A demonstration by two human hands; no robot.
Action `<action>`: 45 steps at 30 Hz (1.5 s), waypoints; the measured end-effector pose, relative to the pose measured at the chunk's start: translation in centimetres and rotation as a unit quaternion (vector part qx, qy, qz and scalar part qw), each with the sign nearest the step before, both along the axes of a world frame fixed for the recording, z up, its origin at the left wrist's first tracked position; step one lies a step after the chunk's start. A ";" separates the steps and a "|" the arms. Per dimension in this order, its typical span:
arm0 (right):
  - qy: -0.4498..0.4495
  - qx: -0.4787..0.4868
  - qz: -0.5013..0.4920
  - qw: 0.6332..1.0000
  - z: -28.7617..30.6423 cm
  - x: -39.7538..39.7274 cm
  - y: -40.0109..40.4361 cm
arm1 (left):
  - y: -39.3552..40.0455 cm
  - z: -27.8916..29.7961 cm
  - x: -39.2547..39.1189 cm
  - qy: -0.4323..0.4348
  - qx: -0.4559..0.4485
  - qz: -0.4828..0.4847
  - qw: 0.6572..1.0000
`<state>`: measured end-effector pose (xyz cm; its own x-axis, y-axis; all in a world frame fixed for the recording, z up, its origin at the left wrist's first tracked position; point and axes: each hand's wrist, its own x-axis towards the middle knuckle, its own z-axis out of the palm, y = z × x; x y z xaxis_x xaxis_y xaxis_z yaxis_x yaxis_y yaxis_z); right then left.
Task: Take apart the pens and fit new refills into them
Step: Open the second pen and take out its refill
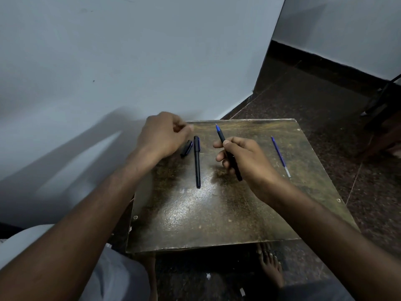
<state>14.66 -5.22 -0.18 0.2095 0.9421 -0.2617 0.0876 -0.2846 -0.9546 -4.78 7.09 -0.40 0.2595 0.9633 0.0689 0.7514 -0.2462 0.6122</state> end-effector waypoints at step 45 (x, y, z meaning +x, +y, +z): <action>0.098 -0.018 0.147 0.984 1.5 2.0 0.0 | -3.7 0.6 3.4 -0.399 -0.196 -0.109 0.889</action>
<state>16.66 -5.27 1.30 -0.1294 0.9436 -0.3047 -0.0131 -0.3089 -0.9510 -1.39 3.41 0.16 0.4617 0.8869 -0.0148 0.0002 0.0165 0.9999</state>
